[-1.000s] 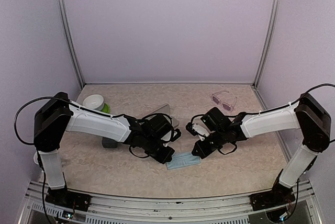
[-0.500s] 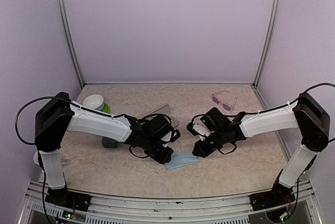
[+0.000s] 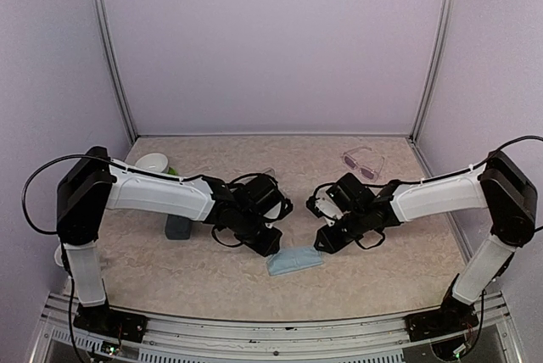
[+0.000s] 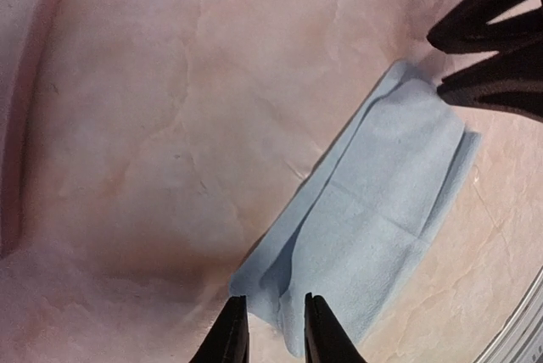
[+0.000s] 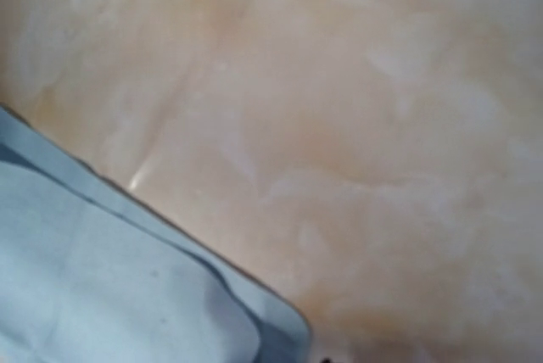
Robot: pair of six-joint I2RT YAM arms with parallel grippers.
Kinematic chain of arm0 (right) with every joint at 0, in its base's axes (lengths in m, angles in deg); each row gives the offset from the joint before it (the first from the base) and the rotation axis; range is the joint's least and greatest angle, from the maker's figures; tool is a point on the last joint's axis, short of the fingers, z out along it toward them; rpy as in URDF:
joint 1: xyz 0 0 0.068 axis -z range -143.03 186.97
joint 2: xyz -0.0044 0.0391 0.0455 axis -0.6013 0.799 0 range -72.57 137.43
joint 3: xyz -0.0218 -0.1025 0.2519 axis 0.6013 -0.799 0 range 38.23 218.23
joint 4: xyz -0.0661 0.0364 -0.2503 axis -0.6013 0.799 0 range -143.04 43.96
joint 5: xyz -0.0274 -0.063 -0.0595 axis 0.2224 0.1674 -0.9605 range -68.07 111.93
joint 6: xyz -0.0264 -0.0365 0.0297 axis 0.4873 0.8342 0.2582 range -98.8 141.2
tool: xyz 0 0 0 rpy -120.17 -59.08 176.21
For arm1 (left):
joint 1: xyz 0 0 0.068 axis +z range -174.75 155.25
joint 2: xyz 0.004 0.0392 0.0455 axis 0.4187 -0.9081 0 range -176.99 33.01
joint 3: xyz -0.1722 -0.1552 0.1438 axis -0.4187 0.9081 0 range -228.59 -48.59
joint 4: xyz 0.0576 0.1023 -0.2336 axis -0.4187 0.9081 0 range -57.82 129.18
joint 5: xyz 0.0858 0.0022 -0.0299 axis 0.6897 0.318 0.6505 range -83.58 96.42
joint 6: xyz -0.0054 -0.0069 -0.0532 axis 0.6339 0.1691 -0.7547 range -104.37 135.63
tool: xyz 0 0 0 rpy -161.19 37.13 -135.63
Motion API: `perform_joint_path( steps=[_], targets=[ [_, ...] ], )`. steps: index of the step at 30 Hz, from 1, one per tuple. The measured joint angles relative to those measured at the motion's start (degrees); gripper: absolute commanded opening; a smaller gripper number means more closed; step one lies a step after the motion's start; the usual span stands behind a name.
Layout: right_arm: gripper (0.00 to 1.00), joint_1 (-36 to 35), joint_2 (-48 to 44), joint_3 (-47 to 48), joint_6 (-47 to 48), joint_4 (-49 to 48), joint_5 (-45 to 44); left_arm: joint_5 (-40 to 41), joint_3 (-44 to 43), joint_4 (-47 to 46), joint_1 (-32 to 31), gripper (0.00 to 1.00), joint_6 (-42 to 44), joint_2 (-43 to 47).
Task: Organize the sunglasses
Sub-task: Fold the glasses cleaning cloth at the center of the board, then pick up the folded cleaning cloth from the center of the board.
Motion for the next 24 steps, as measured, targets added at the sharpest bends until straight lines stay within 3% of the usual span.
perform_joint_path(
  steps=[3,5,6,8,9,14,18,24],
  targets=[
    [0.27,0.0,-2.7,0.0,0.0,0.8,-1.1,2.8,-3.3,2.7,0.3,0.25,0.9,0.4],
    [0.28,0.0,-5.6,-0.1,0.2,1.2,-2.0,5.8,-5.2,4.6,0.5,0.34,1.7,2.0],
    [0.28,0.0,-6.8,-0.2,0.3,1.2,-2.5,7.4,-5.7,5.1,0.6,0.47,2.2,3.7],
    [0.31,0.0,-9.8,-1.0,0.3,1.3,-3.5,10.8,-5.7,5.4,0.9,0.95,3.3,8.6],
    [0.33,0.0,-11.7,-1.7,0.4,1.5,-4.3,12.5,-5.4,5.2,1.3,0.98,3.6,11.6],
    [0.57,0.0,-19.0,-5.4,-1.7,1.5,-8.0,15.6,0.6,-2.2,9.5,0.98,3.1,27.7],
    [0.64,0.0,-22.5,-8.2,-5.5,1.7,-10.1,13.5,4.9,-5.6,17.8,0.92,5.6,31.1],
    [0.66,0.0,-23.5,-8.8,-13.9,2.6,-11.2,8.0,13.9,-8.4,12.5,0.84,12.4,31.9]
  ],
)
